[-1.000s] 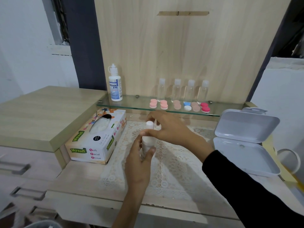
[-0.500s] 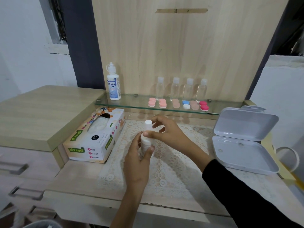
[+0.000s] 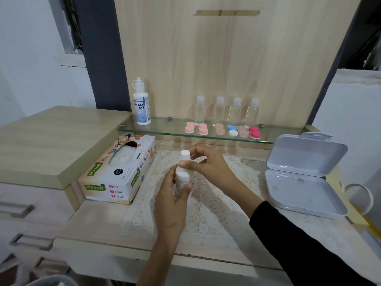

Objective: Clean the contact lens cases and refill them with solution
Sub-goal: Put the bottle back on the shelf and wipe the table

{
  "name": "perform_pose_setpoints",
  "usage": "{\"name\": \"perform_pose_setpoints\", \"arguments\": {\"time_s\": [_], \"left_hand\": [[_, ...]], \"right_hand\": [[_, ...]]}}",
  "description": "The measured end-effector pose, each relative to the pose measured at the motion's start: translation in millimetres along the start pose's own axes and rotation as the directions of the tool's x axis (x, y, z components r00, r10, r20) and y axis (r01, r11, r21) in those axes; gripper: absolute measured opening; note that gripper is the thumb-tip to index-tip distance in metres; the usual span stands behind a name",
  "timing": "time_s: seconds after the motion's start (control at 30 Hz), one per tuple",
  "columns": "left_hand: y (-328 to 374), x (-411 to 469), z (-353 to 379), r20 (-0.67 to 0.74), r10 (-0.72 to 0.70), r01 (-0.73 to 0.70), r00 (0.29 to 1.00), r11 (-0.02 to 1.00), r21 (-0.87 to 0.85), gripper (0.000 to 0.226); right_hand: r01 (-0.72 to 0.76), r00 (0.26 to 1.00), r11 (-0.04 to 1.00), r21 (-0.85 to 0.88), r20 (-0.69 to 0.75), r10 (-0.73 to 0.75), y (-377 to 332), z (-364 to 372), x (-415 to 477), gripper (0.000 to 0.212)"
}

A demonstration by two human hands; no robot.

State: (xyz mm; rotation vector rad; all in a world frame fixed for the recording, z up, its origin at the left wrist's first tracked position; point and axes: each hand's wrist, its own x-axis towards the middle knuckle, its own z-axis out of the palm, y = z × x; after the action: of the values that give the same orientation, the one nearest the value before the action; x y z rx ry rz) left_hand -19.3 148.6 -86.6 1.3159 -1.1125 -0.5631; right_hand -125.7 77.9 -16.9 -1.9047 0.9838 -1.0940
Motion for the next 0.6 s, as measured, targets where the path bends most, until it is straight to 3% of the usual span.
{"name": "perform_pose_setpoints", "arguments": {"time_s": [0.27, 0.43, 0.6], "left_hand": [[0, -1, -2, -0.011, 0.025, -0.025, 1.0, 0.999, 0.032, 0.051], [3, -1, -2, -0.025, 0.03, -0.029, 0.999, 0.999, 0.041, 0.053], [1, -1, -2, -0.029, 0.026, -0.025, 0.999, 0.999, 0.04, 0.052]], "right_hand": [[-0.055, 0.996, 0.972, -0.227, -0.087, 0.036, 18, -13, -33, 0.04], [-0.134, 0.991, 0.86, -0.493, -0.089, 0.103, 44, -29, -73, 0.044], [-0.132, 0.99, 0.758, -0.639, -0.046, 0.134, 55, -36, -99, 0.044]]}}
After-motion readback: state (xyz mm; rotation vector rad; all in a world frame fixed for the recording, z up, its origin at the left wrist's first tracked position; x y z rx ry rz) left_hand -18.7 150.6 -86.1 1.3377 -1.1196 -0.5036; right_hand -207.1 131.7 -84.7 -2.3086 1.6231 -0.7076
